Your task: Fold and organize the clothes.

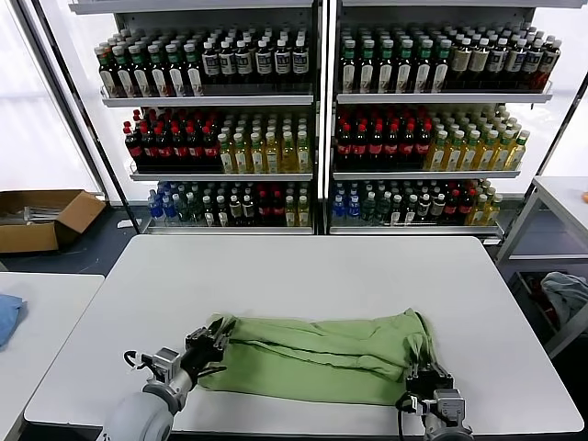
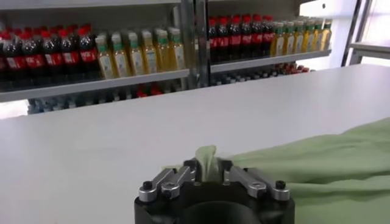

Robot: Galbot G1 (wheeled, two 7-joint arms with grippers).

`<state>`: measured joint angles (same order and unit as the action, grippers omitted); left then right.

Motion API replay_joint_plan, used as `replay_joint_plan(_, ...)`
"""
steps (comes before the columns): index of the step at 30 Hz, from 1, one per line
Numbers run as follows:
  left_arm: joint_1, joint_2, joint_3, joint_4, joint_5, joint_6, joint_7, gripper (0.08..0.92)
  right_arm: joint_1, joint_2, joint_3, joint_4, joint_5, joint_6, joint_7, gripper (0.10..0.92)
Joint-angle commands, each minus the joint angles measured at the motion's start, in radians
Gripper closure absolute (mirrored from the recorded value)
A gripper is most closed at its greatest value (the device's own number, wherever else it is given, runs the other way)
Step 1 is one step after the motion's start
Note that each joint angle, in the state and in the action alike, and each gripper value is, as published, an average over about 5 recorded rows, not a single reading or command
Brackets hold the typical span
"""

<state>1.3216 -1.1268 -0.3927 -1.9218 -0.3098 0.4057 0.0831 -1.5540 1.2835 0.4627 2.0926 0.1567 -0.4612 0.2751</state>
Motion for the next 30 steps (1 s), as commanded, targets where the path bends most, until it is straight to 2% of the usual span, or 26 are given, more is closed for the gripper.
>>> replay_joint_plan(1,0.033,-0.034,-0.035,-0.075,0.084,0.029,-0.028,0.628,0.005,-0.007,0.036,0.035,0.013,0.009,0.009,0.617)
replay_joint_plan(10,0.031,-0.138,-0.088,-0.043,-0.026,0.057,-0.116,0.368,0.001,-0.011,0.063,0.204,0.052,0.013,0.005,0.374)
replay_joint_plan(15,0.036,-0.163,-0.083,-0.021,-0.082,0.078,-0.135,0.227,0.013,-0.014,0.05,0.223,0.047,0.0,0.001,0.24)
replay_joint_plan(17,0.041,-0.171,-0.079,-0.02,-0.087,0.081,-0.134,0.194,0.019,-0.017,0.05,0.222,0.047,-0.005,0.001,0.217)
replay_joint_plan(30,0.055,-0.19,-0.067,0.014,-0.081,0.076,-0.119,0.193,0.004,-0.03,0.042,0.223,0.048,0.001,-0.002,0.203)
